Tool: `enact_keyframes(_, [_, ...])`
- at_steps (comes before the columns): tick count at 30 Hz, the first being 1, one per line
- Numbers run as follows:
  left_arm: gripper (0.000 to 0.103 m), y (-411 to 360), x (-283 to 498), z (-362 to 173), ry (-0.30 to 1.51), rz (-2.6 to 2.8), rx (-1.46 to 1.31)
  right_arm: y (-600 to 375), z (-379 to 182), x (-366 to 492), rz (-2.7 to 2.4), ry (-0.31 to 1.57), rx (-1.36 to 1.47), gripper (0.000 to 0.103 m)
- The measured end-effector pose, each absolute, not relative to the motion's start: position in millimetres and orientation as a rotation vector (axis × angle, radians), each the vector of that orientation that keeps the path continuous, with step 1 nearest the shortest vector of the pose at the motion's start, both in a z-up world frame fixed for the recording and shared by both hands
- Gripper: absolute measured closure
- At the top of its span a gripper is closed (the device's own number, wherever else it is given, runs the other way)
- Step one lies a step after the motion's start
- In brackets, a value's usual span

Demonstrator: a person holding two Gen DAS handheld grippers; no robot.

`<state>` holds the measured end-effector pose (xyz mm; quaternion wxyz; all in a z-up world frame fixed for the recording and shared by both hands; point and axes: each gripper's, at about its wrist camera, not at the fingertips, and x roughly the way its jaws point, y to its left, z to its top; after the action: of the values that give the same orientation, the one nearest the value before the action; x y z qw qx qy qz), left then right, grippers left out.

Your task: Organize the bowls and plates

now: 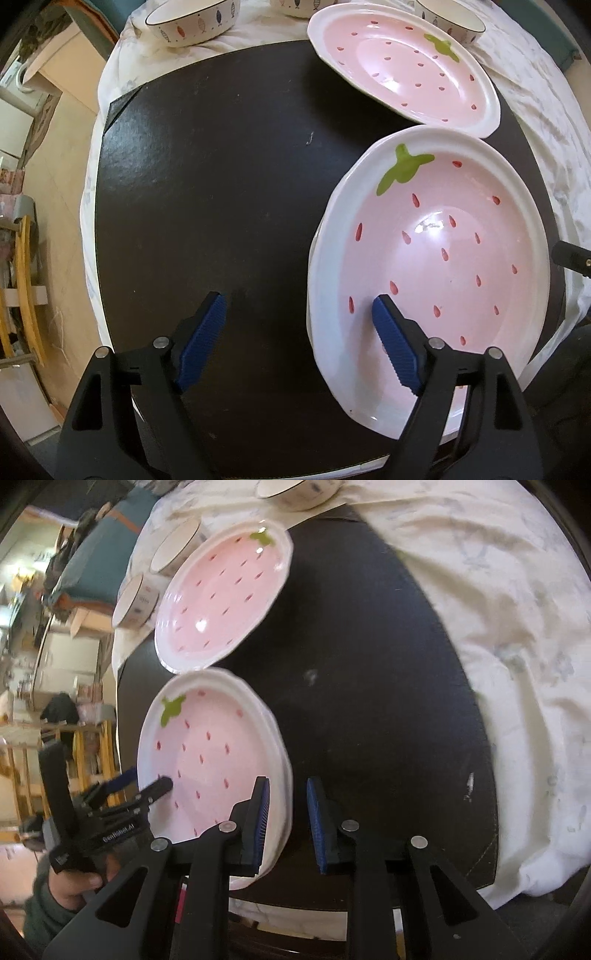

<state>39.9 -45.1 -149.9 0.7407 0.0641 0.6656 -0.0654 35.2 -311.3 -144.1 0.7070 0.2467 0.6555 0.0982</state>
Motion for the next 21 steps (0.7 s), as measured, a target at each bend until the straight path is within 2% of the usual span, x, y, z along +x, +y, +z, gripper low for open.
enact_keyframes(3, [0.023,-40,41,-149,1.459,-0.141,0.142,-310,-148,38,0.200,1.453,0.540,0.077])
enact_keyframes(4, [0.023,-40,42,-149,1.457,-0.141,0.144,-308,-150,40,0.202,1.460,0.535,0.071])
enact_keyframes(5, [0.023,-39,41,-148,1.454,-0.139,0.147,-305,-151,42,0.203,1.468,0.527,0.061])
enact_keyframes(6, [0.023,-40,41,-147,1.453,-0.134,0.149,-303,-153,43,0.203,1.472,0.520,0.036])
enact_keyframes(7, [0.023,-40,41,-146,1.449,-0.132,0.152,-300,-154,44,0.198,1.472,0.503,0.030])
enact_keyframes(11, [0.023,-41,42,-144,1.443,-0.133,0.132,-289,-159,47,0.208,1.483,0.444,0.030])
enact_keyframes(16, [0.023,-44,41,-131,1.386,-0.135,0.164,-267,-164,49,0.253,1.501,0.364,0.045])
enact_keyframes(21, [0.023,-41,41,-116,1.329,-0.111,0.162,-235,-161,47,0.249,1.477,0.145,0.042])
